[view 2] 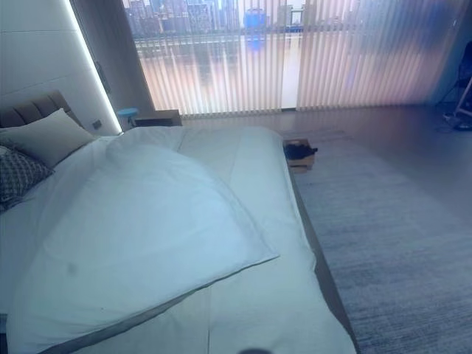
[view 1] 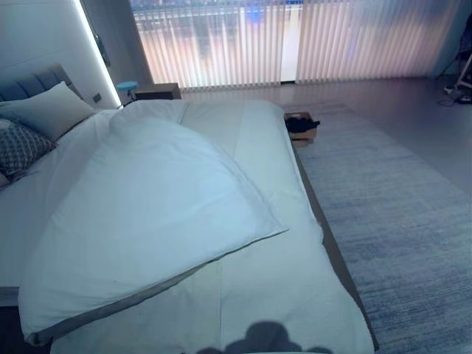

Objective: Make the bed

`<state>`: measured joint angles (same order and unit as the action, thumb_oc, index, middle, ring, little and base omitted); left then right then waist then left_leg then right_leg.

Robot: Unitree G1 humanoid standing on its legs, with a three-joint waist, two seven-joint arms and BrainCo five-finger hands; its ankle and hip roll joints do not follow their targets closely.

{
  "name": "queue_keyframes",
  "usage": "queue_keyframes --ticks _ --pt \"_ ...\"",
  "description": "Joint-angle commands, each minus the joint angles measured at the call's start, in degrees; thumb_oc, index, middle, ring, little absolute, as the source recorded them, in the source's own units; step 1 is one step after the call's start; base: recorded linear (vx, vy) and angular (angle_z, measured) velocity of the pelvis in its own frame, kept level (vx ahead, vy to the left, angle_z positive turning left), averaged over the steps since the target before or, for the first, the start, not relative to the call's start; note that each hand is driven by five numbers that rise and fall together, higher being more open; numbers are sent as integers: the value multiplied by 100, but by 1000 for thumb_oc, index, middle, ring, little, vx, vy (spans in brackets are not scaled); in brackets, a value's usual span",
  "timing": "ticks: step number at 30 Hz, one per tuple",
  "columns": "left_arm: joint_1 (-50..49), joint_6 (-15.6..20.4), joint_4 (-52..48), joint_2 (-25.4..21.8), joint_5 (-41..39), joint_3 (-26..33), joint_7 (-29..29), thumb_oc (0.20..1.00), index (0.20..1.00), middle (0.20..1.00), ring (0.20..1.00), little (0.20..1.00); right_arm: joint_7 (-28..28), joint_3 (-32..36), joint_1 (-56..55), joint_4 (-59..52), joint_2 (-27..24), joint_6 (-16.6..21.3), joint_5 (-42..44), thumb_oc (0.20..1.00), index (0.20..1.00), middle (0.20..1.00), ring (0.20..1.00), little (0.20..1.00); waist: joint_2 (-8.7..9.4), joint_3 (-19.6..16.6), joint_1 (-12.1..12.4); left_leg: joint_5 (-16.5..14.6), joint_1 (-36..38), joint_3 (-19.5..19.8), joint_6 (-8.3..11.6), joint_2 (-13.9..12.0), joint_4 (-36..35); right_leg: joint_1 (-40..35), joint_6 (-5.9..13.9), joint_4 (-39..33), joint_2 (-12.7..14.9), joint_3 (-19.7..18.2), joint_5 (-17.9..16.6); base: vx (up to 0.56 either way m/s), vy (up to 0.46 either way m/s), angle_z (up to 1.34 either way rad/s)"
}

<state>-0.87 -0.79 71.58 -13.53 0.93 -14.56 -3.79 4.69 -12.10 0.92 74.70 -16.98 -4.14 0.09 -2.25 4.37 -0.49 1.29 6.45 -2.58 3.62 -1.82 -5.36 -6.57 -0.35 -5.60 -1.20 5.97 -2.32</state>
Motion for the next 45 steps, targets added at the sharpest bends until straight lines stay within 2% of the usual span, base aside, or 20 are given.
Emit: queue_keyframes --ticks 1,18,26,27,28,29,30,32,34,36,37,38,40,41,42,43,44,45 --pt "468 46 257 -23 -152 67 -17 1000 1000 1000 1000 1000 80 -276 397 204 22 25 -124 1000 1000 1000 1000 1000 312 145 96 -171 118 38 -146 281 36 -109 617 60 268 -55 187 0 0 0" --pt "388 38 372 84 -371 260 -175 1000 1000 1000 1000 1000 143 -245 389 145 105 68 0 1000 1000 1000 1000 1000 326 137 121 -204 162 89 -140 290 36 -188 620 60 291 -17 239 2 -1 1" --pt "409 70 280 40 -522 349 -211 1000 1000 1000 1000 1000 70 -347 538 -349 122 202 273 1000 1000 1000 1000 1000 312 218 128 -176 175 181 -180 292 36 -212 571 60 299 -7 265 9 -5 4" --pt "451 76 250 19 -548 344 -217 1000 1000 1000 1000 1000 90 -356 577 -440 103 222 339 1000 1000 1000 1000 1000 301 288 133 -142 128 173 -199 297 93 -155 543 174 322 -12 297 -72 14 6" --pt "524 87 175 -15 -582 324 -228 1000 1000 1000 1000 1000 98 -346 621 -570 53 242 427 1000 1000 1000 1000 1000 310 386 114 -219 -165 189 -201 345 507 2 504 370 375 -13 339 -174 32 10" --pt "623 120 44 -52 -635 292 -237 1000 1000 1000 1000 1000 62 -385 686 -846 -8 270 509 1000 1000 1000 1000 1000 344 538 106 -330 -532 156 -134 428 1093 171 462 551 467 10 388 -207 53 14" --pt "692 133 -68 -78 -656 259 -238 1000 1000 1000 1000 1000 34 -429 735 -1015 -56 284 557 1000 1000 1000 1000 1000 338 605 107 -366 -769 214 -81 490 1382 319 427 672 495 34 425 -160 71 38" --pt "782 153 -101 -116 -728 239 -280 1000 1000 1000 1000 1000 7 -516 847 -1231 -137 303 601 1000 1000 1000 1000 1000 345 634 147 -309 -995 419 -31 467 1525 436 425 770 526 -51 457 -1 122 42" --pt "803 165 -108 -141 -809 244 -302 1000 1000 1000 1000 1000 -33 -550 884 -1443 -208 288 544 1000 1000 1000 1000 1000 404 583 155 -210 -1064 400 -46 98 1243 424 528 766 668 -92 472 128 199 15" --pt "878 195 -165 -213 -919 213 -373 1000 1000 1000 1000 1000 17 -565 981 -1790 -281 285 586 1000 1000 1000 1000 1000 452 574 176 152 -1085 502 17 -405 828 423 620 751 793 -167 517 144 257 -2" --pt "952 220 -217 -253 -970 173 -424 1000 1000 1000 1000 1000 67 -532 1035 -1981 -317 307 678 1000 1000 1000 1000 1000 450 589 174 422 -1212 590 107 -684 607 450 673 799 852 -213 581 137 324 0" --pt "1017 240 -273 -290 -997 146 -451 1000 1000 1000 1000 1000 114 -480 1101 -2125 -359 329 806 1000 1000 1000 1000 1000 443 612 166 554 -1327 671 191 -894 452 458 721 848 931 -255 648 171 413 3" --pt "1146 262 -326 -356 -1005 83 -495 1000 1000 1000 1000 1000 164 -376 1202 -2263 -426 363 1075 1000 1000 1000 1000 1000 375 619 147 749 -1465 641 356 -1154 347 348 815 857 1147 -304 726 212 488 25" --pt "1186 266 -330 -389 -1028 64 -522 1000 1000 1000 1000 1000 206 -313 1245 -2349 -461 379 1182 1000 1000 1000 1000 1000 325 592 153 840 -1584 536 415 -1197 431 270 879 847 1291 -271 720 257 564 34" --pt "1185 300 -327 -363 -1074 47 -528 1000 1000 1000 1000 1000 187 -298 1236 -2516 -453 375 1263 1000 1000 1000 1000 1000 287 554 144 664 -1485 411 427 -1153 477 180 963 867 1462 -271 711 316 615 18" --pt "1243 284 -340 -357 -1022 -2 -513 1000 1000 1000 1000 1000 159 -238 1153 -2612 -396 400 1330 1000 1000 1000 1000 1000 276 486 145 643 -1470 352 410 -1061 539 55 999 825 1649 -164 615 315 594 9" --pt "1243 284 -355 -361 -1021 -34 -473 1000 1000 1000 1000 1000 154 -185 1147 -2672 -335 404 1421 1000 1000 1000 1000 1000 331 466 164 485 -1558 381 336 -831 803 155 1055 981 1860 -171 327 340 720 -13" --pt "1230 290 -462 -428 -1073 -35 -471 1000 1000 1000 1000 1000 165 -125 1212 -2768 -139 410 1812 1000 1000 1000 1000 1000 410 516 235 173 -1554 166 138 -598 1045 554 904 1519 2105 -217 -186 219 523 -37"
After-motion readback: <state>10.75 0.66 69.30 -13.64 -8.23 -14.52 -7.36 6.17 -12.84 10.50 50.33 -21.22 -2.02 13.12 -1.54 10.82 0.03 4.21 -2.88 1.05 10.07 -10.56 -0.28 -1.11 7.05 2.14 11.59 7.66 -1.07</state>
